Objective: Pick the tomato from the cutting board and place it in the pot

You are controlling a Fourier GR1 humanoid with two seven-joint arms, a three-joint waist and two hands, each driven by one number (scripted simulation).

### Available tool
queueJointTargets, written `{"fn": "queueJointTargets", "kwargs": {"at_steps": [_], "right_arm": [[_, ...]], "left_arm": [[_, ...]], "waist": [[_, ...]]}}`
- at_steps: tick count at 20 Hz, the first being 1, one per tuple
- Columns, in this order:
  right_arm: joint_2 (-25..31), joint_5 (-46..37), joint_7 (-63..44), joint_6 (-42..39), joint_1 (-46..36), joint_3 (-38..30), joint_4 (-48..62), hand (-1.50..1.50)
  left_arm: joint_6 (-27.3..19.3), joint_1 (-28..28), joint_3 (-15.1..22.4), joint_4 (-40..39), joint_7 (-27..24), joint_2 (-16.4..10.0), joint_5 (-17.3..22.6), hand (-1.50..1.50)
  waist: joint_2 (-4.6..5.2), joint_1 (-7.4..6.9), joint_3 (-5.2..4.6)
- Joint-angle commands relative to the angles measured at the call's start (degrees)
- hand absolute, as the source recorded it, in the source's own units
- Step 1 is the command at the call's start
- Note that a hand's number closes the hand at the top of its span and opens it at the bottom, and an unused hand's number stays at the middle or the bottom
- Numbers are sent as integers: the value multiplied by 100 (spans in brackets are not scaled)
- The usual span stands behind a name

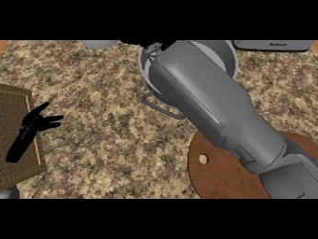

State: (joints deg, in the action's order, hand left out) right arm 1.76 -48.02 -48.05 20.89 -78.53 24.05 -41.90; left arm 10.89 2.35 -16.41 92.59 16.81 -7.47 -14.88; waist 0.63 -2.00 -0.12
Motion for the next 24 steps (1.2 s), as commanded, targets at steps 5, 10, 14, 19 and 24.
{"fn": "queueJointTargets", "kwargs": {"at_steps": [5, 10, 14, 19, 24], "right_arm": [[504, 421, 1530, 339, -409, -869, 1534, 150], [628, 355, 2129, 357, -397, -940, 2311, 150], [648, 313, 2354, 590, -299, -1010, 2788, 150], [351, 850, 2618, 997, -80, -1582, 2872, -150], [583, 1280, 3335, 758, -120, -2031, 2919, -150]], "left_arm": [[-241, 125, 129, 57, -502, 184, -166, 0], [-67, 62, 122, 242, -452, 115, -143, 0], [100, 91, 112, 340, -385, 114, -10, 0], [-86, 514, 236, 175, -254, 251, -228, 0], [151, 415, 155, 328, -218, 149, -93, 0]], "waist": [[85, -139, 1], [102, -224, 1], [175, -391, 2], [219, -348, 7], [208, -432, 12]]}}
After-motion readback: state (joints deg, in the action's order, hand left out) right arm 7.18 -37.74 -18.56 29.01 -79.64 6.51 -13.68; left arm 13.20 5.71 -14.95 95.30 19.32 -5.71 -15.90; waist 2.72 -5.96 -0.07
